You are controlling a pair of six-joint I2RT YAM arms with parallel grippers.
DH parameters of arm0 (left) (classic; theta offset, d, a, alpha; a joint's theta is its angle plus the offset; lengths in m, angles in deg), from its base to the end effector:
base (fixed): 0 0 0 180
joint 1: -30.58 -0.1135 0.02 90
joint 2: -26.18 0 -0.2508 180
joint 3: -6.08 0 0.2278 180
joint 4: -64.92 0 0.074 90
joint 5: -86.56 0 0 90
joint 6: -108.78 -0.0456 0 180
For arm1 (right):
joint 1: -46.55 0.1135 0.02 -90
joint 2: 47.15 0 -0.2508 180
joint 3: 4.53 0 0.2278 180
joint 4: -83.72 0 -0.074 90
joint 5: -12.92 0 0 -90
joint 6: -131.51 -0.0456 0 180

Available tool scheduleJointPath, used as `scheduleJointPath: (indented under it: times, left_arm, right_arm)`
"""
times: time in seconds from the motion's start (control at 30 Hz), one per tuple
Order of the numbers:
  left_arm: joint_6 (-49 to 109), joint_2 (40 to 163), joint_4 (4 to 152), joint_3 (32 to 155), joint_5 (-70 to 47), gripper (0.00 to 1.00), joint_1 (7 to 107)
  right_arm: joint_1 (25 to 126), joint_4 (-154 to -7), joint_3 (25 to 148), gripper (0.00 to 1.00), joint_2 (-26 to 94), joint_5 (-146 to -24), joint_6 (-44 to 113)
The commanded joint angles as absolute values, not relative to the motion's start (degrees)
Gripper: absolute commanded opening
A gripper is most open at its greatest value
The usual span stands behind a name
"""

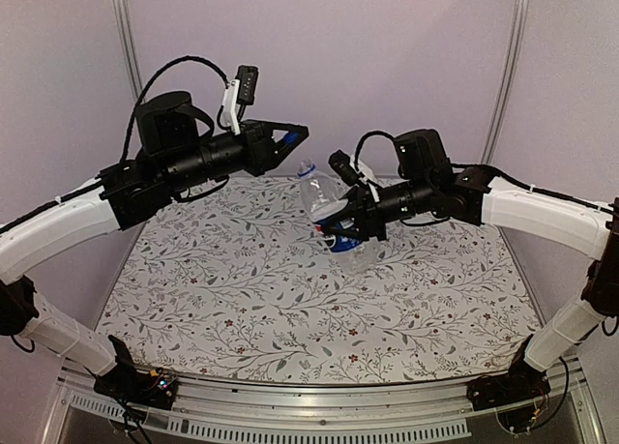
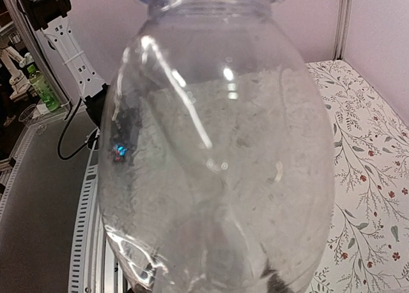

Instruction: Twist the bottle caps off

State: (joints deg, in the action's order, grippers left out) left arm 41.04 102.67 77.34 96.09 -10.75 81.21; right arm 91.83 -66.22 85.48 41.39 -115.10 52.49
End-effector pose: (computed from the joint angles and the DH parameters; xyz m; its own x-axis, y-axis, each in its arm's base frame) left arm 0.1871 -0.2372 0.4129 -0.3098 -0.2148 -0.9262 0.7889 0.4856 -0.3765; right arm 0.2178 0.2598 0.3175 -0.1515 -0.3662 -0.9181 -0.9872 0.1022 0.1221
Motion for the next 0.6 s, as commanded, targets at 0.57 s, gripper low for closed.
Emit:
scheduleJointPath:
  times: [0.57]
  left_arm:
    - [39.8,93.7,70.6,71.8,9.8,0.23,80.6]
  right_arm:
    - [90.3,-68.3,81.4,0.34,35.6,-112.5,51.4]
